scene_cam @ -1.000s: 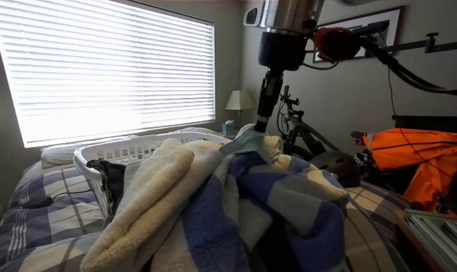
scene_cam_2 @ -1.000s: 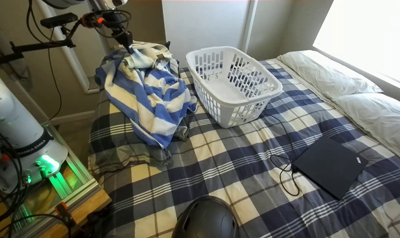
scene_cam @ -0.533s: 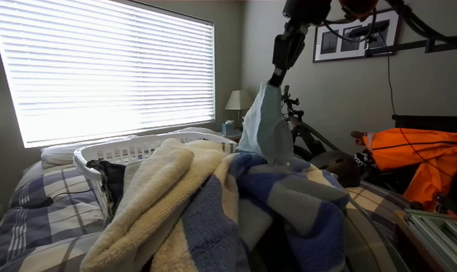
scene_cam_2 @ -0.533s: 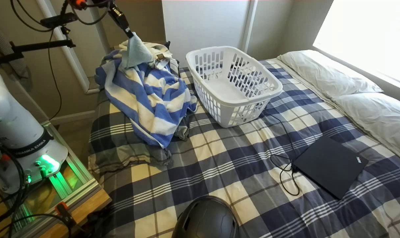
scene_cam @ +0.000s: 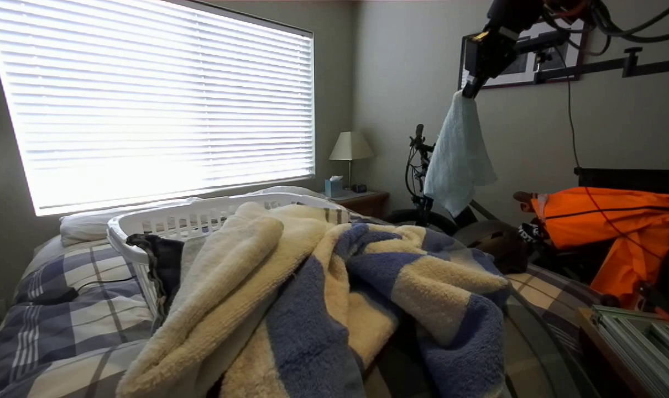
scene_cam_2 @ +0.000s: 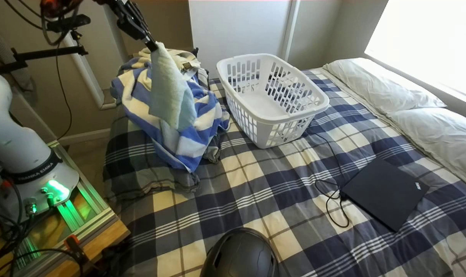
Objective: Put the blue towel on the bed
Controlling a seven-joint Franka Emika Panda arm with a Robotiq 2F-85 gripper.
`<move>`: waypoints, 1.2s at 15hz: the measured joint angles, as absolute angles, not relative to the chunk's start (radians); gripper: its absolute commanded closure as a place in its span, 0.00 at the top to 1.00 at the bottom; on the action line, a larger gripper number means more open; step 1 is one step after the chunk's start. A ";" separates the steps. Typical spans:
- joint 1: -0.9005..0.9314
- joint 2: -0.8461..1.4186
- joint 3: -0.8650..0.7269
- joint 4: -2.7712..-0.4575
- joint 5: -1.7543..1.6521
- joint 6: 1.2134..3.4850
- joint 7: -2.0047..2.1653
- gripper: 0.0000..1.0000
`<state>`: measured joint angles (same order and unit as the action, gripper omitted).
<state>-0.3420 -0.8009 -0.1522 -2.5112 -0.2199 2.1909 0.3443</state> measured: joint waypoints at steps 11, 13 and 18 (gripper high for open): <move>-0.408 -0.776 -0.174 -2.508 -0.220 2.223 0.372 0.01; -0.449 -0.712 -0.175 -2.496 -0.222 2.284 0.406 0.01; -0.554 -0.448 -0.170 -2.425 -0.227 2.470 0.542 0.01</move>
<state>-0.5535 -0.4484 -0.1699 -2.4246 -0.2267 2.4703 0.5416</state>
